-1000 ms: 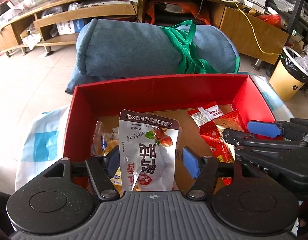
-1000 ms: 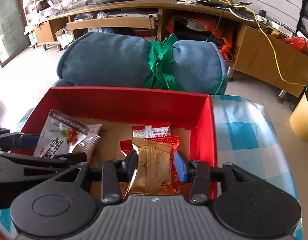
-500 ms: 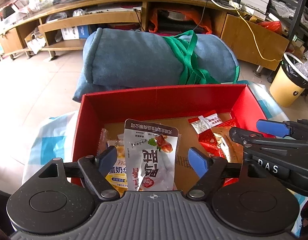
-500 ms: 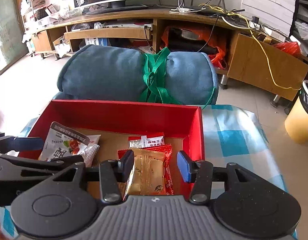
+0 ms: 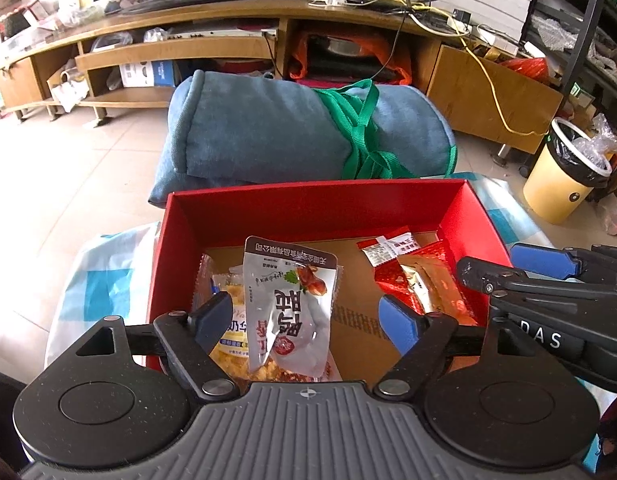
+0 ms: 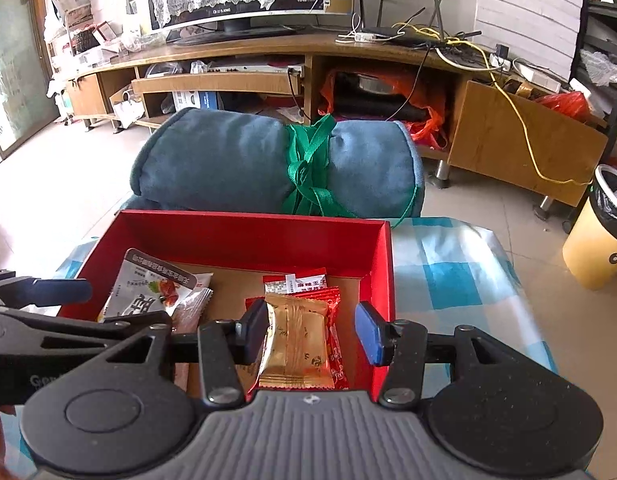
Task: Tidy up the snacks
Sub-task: 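Open both tools to drop the pouch and gold cake into the box, then withdraw both tools from the box toward the blue and purple packets, then close the left tool on the blue sausage packet while the right tool grasps the purple bag, then lift the blue sausage packet with the left tool while the right tool lifts the purple bag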
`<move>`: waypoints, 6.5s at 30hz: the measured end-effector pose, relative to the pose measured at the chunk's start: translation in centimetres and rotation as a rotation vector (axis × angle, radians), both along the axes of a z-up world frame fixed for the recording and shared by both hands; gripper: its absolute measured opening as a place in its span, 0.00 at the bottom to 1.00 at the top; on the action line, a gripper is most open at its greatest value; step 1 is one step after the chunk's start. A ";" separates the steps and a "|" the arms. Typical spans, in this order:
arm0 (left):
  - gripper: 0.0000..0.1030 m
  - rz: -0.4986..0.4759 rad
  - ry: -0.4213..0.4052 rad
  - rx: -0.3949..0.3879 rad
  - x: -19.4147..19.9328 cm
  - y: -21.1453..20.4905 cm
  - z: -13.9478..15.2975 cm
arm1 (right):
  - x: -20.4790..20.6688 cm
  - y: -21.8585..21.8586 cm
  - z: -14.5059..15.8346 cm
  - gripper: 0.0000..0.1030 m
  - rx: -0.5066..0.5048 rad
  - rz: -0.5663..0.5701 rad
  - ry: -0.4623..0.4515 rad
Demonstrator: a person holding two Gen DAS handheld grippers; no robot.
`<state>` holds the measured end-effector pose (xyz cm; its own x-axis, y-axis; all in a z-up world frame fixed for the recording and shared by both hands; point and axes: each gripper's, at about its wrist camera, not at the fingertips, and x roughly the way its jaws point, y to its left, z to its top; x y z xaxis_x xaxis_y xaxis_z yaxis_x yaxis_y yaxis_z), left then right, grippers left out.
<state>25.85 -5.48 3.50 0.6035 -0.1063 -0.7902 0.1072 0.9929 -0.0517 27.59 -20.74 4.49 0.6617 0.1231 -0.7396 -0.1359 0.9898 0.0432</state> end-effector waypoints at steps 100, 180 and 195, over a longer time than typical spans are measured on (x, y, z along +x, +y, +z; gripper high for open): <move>0.76 -0.080 0.311 -0.031 -12.5 3.2 -7.0 | -11.7 2.1 -6.4 0.50 -0.070 0.165 0.290; 0.75 -0.228 0.258 0.096 -12.0 -1.3 -8.5 | -13.7 0.5 -6.5 0.63 -0.089 0.162 0.297; 0.75 -0.188 0.184 0.049 -12.2 -0.5 -5.3 | -13.1 -0.2 -4.1 0.63 -0.057 0.124 0.213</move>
<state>13.61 -6.02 -1.84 0.4220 -0.1618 -0.8920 0.2834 0.9582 -0.0397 14.53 -20.91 0.42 0.4723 0.1474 -0.8690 -0.2504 0.9677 0.0281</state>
